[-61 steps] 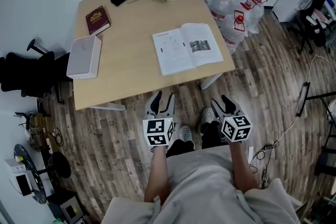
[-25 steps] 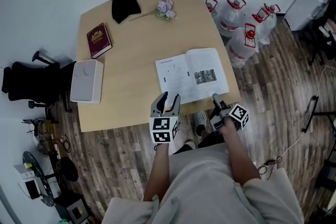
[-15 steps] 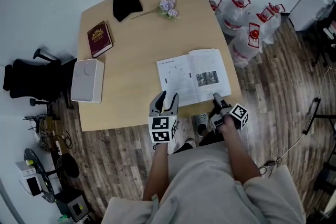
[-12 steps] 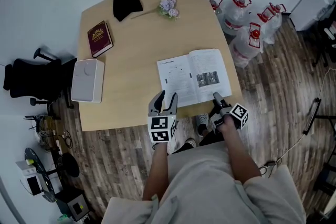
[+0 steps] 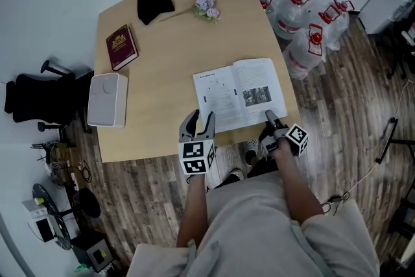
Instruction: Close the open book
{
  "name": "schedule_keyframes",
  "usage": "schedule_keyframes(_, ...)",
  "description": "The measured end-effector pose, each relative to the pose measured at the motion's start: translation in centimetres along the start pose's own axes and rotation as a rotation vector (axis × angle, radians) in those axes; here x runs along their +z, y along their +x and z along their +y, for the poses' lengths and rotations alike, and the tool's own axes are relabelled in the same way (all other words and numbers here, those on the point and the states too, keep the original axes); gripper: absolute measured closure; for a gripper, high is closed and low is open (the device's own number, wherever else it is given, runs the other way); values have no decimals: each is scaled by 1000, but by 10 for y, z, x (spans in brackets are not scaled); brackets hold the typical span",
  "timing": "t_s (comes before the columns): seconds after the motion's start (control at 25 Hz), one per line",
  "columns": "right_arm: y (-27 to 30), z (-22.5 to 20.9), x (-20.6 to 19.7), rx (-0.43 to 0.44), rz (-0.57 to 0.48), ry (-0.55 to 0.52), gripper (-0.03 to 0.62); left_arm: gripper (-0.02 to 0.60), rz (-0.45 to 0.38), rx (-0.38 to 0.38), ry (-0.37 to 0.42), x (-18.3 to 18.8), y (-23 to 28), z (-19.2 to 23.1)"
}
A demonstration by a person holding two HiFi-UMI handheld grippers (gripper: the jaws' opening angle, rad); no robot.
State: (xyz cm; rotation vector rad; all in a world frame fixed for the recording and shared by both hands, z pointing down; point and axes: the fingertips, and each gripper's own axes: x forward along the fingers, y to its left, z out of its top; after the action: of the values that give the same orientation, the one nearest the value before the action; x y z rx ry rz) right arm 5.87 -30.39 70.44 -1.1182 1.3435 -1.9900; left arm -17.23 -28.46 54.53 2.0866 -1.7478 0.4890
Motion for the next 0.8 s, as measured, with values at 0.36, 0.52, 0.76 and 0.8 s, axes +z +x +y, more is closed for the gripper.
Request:
schedule_keyframes(0.36,-1,-5,3,-15,-18,5,467,396,0,-10,-4,-4,-3,-3)
schedule_keyframes(0.52,-3,-9,2,-42,-20,-10,508,397,-8,-15,-7,-5,-7,-4)
schedule_keyframes(0.76,-3,-9,0,-78,-24,-82,540,397,-11,-13,-10,-6,-13,1)
schedule_keyframes(0.8,-4,-8,0,-80,-25,-97,547,397,-11,-12,-12,-7,-14,2)
